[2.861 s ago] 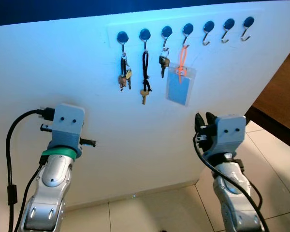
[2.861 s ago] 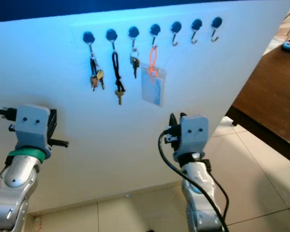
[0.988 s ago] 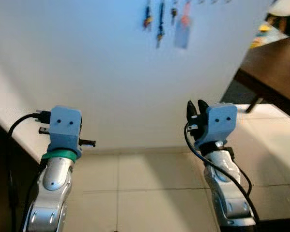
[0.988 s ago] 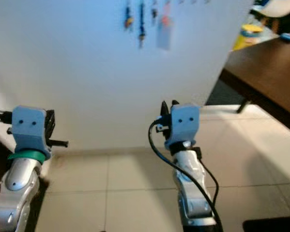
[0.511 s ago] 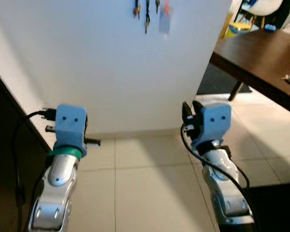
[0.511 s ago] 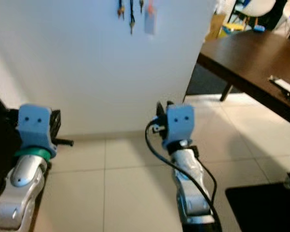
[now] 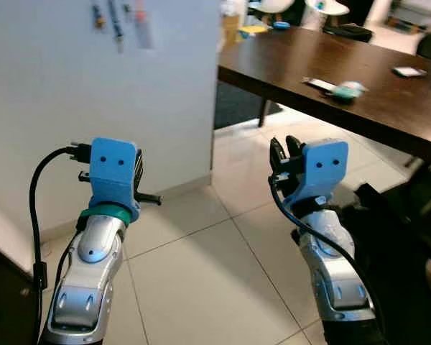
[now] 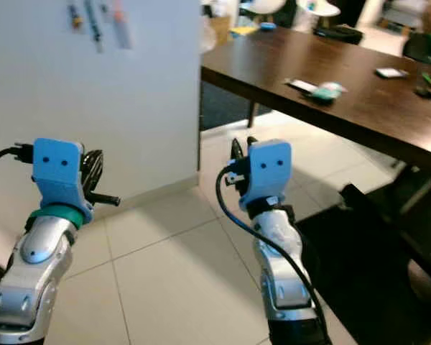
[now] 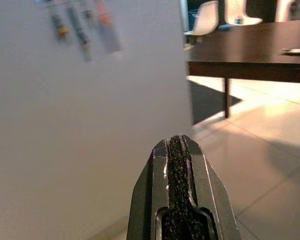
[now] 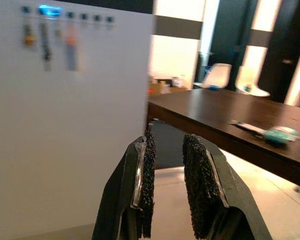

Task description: Hang keys on a hook

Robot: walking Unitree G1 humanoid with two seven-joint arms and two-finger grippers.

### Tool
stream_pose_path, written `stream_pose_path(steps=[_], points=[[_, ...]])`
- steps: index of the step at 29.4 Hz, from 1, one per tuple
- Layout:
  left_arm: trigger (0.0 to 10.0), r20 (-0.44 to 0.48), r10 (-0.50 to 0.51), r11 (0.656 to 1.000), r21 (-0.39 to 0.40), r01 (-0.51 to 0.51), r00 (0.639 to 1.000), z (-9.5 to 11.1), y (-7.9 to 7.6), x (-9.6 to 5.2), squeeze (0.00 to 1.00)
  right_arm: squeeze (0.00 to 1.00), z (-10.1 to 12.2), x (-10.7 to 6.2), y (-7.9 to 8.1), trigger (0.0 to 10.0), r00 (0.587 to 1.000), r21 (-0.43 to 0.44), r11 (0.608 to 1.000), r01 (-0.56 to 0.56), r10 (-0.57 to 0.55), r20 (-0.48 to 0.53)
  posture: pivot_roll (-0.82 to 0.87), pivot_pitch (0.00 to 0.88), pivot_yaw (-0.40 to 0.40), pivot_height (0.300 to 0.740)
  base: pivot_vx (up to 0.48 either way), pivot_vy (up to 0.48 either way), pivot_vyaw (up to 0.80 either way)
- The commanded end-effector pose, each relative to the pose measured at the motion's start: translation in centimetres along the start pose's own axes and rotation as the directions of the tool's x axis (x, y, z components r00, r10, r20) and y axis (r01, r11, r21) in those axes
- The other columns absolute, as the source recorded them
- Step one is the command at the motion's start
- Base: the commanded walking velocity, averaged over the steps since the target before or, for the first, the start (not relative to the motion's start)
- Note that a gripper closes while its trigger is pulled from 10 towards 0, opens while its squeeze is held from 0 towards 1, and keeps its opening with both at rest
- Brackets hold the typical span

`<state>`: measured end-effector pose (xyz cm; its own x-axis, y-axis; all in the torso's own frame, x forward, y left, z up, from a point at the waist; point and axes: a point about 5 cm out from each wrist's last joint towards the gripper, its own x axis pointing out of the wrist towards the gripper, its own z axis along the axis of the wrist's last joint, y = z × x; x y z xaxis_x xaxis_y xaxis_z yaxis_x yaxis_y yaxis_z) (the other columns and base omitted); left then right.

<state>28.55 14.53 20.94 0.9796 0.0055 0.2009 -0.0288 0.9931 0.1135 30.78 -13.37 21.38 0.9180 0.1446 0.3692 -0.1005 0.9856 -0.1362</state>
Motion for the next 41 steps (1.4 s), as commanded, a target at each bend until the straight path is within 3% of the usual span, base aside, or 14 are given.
stream_pose_path(steps=[1, 7, 41], points=[[10.0, -0.013, -0.013, 1.0, -0.011, 0.013, 1.0, 0.1, 0.0, 0.13, 0.0, 0.0, -0.01, 0.22, 0.41, 10.0, 1.0, 0.017, 1.0, -0.012, 0.012, -0.002, -0.11, 0.002, 0.106, 0.74, 0.0, 0.0, -0.8], [10.0, -0.036, -0.011, 1.0, 0.023, 0.012, 0.999, -0.37, 0.18, -0.06, 0.0, 0.0, -0.01, 0.23, 0.69, 10.0, 1.0, 0.026, 1.0, -0.018, 0.018, -0.003, -0.11, 0.012, 0.107, 0.74, 0.0, 0.0, -0.8], [10.0, -0.04, -0.013, 0.999, 0.046, 0.015, 0.999, -0.51, 0.37, 0.05, 0.0, 0.0, -0.3, -0.02, 0.93, 10.0, 1.0, 0.027, 0.999, -0.022, 0.023, -0.017, -0.11, 0.028, 0.112, 0.74, 0.0, 0.0, -0.8]])
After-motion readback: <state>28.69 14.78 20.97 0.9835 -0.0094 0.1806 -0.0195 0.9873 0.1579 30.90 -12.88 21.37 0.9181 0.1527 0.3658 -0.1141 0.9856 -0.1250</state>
